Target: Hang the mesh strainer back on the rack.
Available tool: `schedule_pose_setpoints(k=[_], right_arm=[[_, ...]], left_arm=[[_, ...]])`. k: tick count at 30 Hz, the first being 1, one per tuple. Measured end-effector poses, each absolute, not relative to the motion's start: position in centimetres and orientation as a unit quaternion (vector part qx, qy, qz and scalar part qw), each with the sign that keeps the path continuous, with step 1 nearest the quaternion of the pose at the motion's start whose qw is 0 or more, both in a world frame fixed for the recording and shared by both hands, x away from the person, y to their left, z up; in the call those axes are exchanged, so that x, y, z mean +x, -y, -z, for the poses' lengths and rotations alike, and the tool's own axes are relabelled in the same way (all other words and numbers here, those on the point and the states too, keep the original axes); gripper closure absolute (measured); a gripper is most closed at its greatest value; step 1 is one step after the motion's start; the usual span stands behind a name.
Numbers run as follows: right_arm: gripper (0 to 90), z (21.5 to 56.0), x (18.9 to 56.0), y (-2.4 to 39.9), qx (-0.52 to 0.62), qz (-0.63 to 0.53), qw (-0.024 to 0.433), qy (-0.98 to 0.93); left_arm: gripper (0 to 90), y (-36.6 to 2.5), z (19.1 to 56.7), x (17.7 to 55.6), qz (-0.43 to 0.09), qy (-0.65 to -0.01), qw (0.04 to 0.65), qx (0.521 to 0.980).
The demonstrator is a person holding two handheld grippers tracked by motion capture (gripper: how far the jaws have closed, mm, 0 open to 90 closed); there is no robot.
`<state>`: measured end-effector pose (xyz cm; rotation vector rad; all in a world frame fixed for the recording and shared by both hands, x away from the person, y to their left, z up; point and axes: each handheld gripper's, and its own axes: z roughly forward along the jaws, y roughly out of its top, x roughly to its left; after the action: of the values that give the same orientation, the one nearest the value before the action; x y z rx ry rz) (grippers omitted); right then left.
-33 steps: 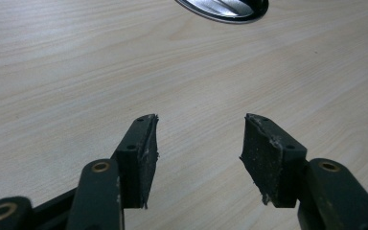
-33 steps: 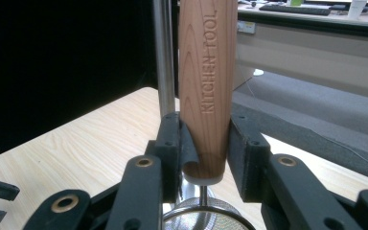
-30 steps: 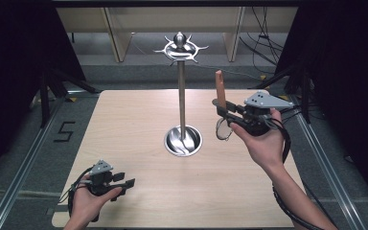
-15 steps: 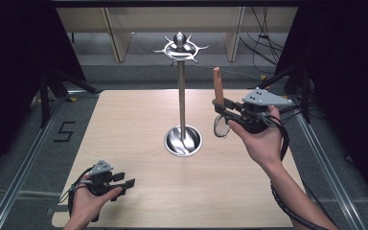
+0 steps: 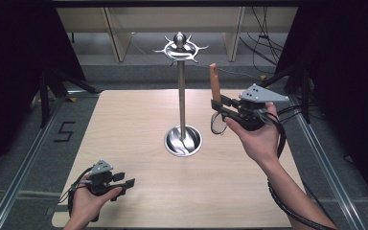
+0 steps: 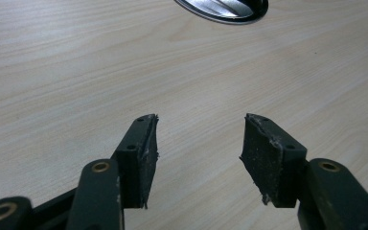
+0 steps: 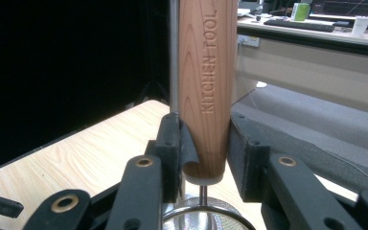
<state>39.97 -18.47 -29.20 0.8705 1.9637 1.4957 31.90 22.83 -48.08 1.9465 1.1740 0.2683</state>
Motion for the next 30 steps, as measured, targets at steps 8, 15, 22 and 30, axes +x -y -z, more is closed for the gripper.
schedule_pose_setpoints(k=[8,15,22,30], right_arm=[[69.0,28.9,40.0,18.0,0.326,-0.556,0.252,-0.722],[69.0,28.3,40.1,17.7,0.318,-0.555,0.260,-0.724],[69.0,27.9,40.1,17.2,0.317,-0.558,0.259,-0.722],[69.0,27.6,40.1,16.6,0.322,-0.560,0.251,-0.721]], left_arm=[[45.2,-22.8,48.1,31.9,-0.106,-0.466,0.412,0.776],[45.2,-22.8,48.1,31.9,-0.106,-0.466,0.413,0.775],[45.2,-22.8,48.1,31.9,-0.107,-0.466,0.413,0.775],[45.2,-22.8,48.1,31.9,-0.106,-0.466,0.414,0.775]])
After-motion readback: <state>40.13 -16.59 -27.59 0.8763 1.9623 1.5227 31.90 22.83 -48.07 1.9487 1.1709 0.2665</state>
